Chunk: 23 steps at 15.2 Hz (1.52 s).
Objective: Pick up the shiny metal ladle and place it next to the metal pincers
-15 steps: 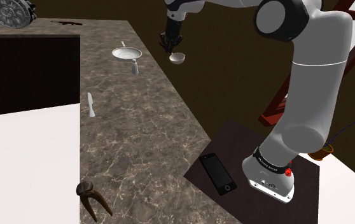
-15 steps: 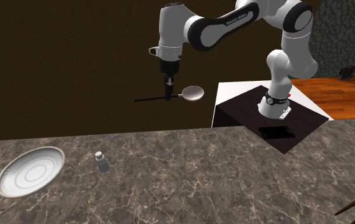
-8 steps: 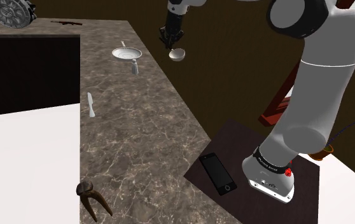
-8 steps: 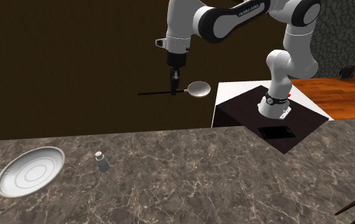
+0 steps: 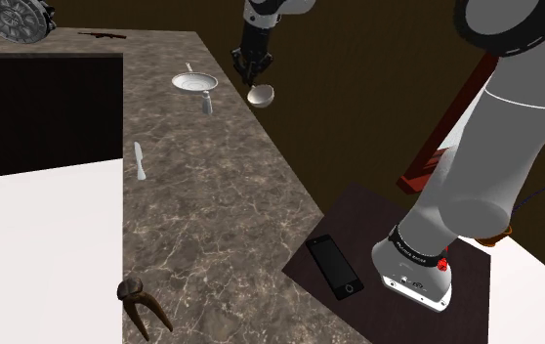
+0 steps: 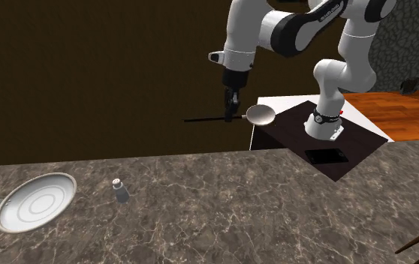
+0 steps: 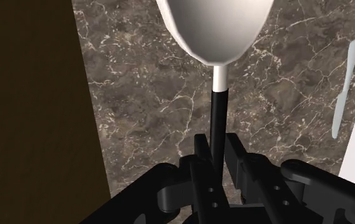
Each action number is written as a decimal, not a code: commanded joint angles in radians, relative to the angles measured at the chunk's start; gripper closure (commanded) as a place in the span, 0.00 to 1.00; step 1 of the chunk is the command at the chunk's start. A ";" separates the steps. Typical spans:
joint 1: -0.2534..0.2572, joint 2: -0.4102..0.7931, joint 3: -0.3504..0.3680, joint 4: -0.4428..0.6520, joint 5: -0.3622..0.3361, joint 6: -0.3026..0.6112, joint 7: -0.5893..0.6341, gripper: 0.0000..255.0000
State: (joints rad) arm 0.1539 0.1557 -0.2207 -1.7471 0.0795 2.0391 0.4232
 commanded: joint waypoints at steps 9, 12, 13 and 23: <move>0.135 -0.100 0.097 -0.126 -0.067 0.036 0.254 1.00; 0.172 -0.111 0.129 -0.139 -0.082 0.038 0.329 1.00; 0.184 -0.112 0.139 -0.141 -0.086 0.038 0.354 1.00; 0.305 -0.079 0.247 -0.097 -0.129 0.021 0.599 1.00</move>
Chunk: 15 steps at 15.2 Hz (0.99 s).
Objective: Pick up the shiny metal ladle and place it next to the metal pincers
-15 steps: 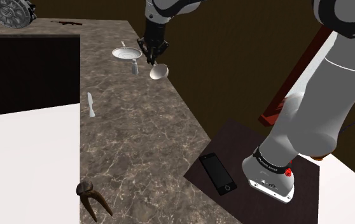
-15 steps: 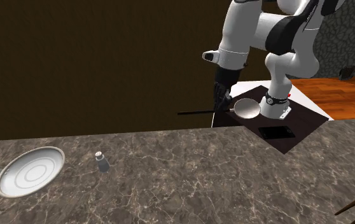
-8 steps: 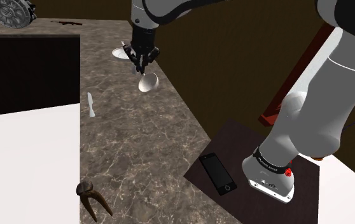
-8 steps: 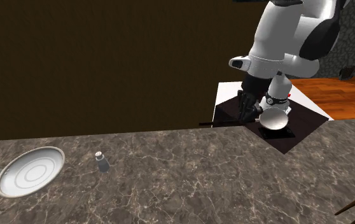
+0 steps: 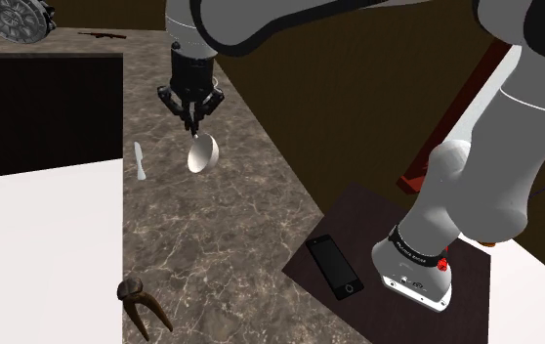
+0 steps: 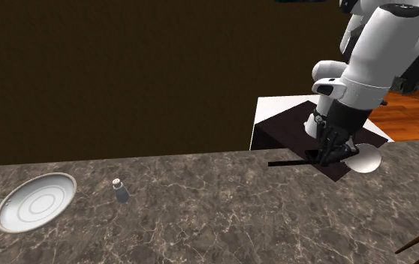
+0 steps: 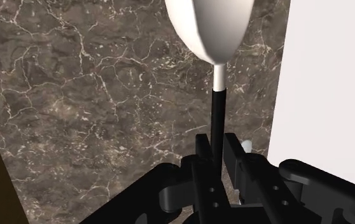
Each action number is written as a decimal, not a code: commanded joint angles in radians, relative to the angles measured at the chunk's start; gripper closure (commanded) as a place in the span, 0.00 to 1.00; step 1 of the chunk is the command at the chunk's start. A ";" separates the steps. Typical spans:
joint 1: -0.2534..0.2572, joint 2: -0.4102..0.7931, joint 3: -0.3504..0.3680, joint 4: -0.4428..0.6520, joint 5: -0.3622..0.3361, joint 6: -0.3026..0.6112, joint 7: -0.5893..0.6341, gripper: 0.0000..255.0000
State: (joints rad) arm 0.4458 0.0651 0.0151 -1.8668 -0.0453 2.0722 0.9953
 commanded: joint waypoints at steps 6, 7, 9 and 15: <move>0.088 0.076 0.068 0.108 -0.035 -0.040 0.168 1.00; 0.101 0.090 0.077 0.126 -0.040 -0.046 0.191 1.00; 0.127 0.121 0.094 0.168 -0.052 -0.061 0.236 1.00; 0.159 0.168 0.109 0.179 -0.070 -0.029 0.292 1.00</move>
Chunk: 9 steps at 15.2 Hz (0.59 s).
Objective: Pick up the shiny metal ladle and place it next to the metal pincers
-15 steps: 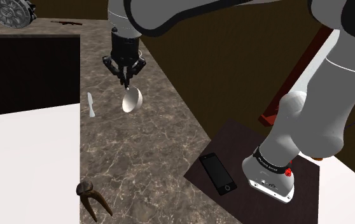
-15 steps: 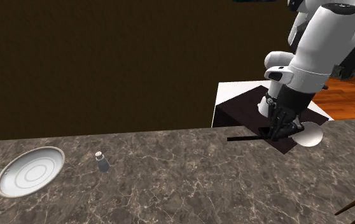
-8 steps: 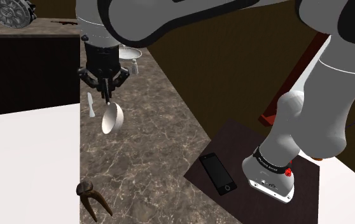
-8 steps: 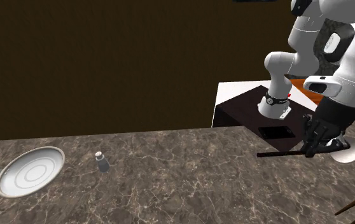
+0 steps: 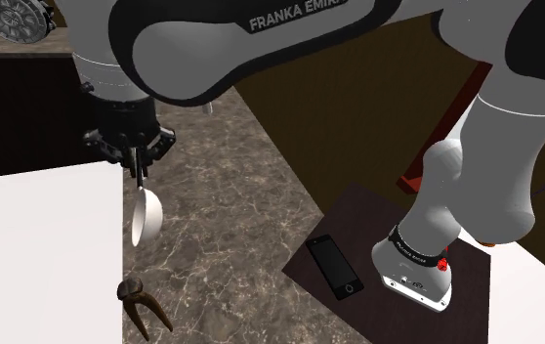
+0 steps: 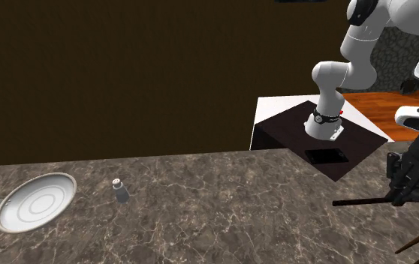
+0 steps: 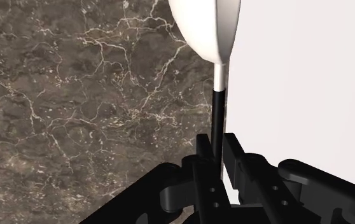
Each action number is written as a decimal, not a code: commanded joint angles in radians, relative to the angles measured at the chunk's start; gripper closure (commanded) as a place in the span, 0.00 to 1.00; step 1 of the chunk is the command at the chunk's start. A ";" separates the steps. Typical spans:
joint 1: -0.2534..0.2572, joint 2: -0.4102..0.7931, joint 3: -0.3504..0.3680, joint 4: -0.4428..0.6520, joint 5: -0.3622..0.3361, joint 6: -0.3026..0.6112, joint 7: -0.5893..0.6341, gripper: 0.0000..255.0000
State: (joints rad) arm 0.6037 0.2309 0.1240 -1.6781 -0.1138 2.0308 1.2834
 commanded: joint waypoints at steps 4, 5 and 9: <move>0.001 0.014 -0.001 -0.048 -0.005 0.062 0.009 1.00; 0.001 0.017 -0.001 -0.057 -0.007 0.074 0.010 1.00; 0.001 0.032 -0.003 -0.091 -0.012 0.123 0.016 1.00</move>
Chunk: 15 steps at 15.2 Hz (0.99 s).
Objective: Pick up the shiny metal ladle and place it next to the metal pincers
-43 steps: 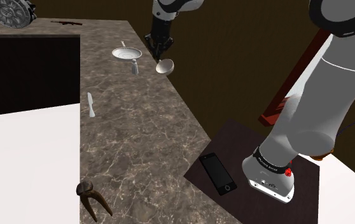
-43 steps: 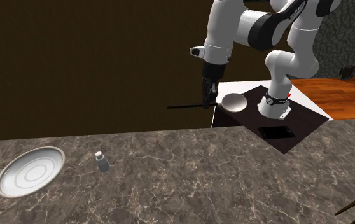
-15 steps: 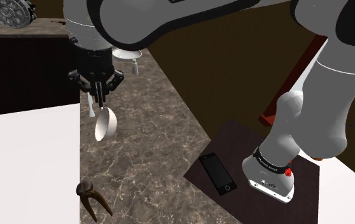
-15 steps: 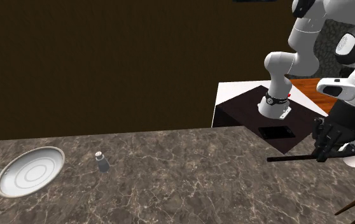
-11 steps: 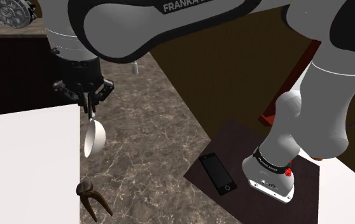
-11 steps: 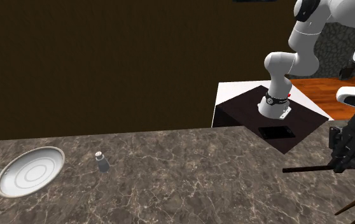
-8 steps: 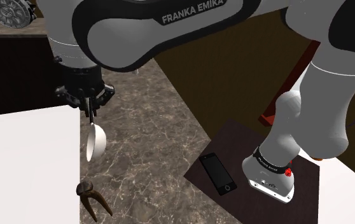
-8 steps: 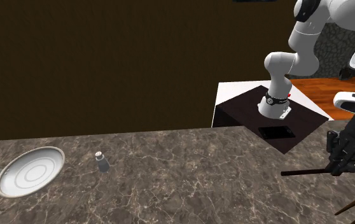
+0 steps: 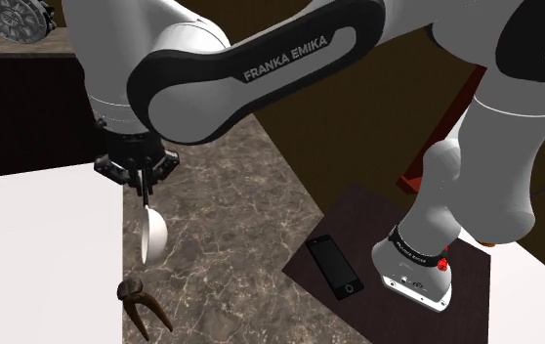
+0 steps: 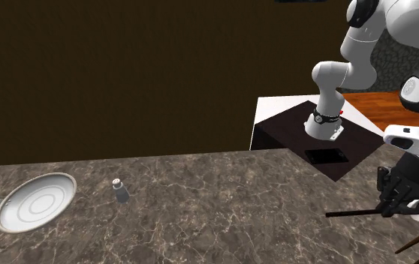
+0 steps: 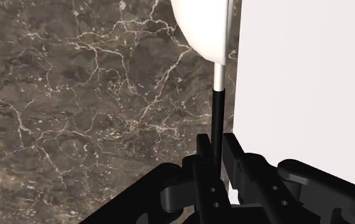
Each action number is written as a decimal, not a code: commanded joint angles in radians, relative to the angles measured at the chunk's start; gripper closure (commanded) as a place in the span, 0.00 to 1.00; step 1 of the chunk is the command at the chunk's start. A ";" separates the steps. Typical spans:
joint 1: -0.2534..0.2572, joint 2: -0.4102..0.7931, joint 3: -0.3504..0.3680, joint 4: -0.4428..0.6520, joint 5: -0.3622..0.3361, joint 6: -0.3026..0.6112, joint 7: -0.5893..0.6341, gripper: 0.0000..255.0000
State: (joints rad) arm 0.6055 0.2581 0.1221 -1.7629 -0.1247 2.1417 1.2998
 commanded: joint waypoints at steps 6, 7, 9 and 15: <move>0.000 0.033 -0.004 -0.050 -0.010 0.083 0.010 1.00; 0.000 0.038 -0.004 -0.056 -0.012 0.094 0.012 1.00; 0.001 0.049 -0.005 -0.068 -0.016 0.117 0.015 1.00; 0.003 0.087 -0.010 -0.099 -0.027 0.185 0.027 1.00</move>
State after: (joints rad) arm 0.6083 0.3378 0.1132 -1.8585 -0.1498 2.3156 1.3248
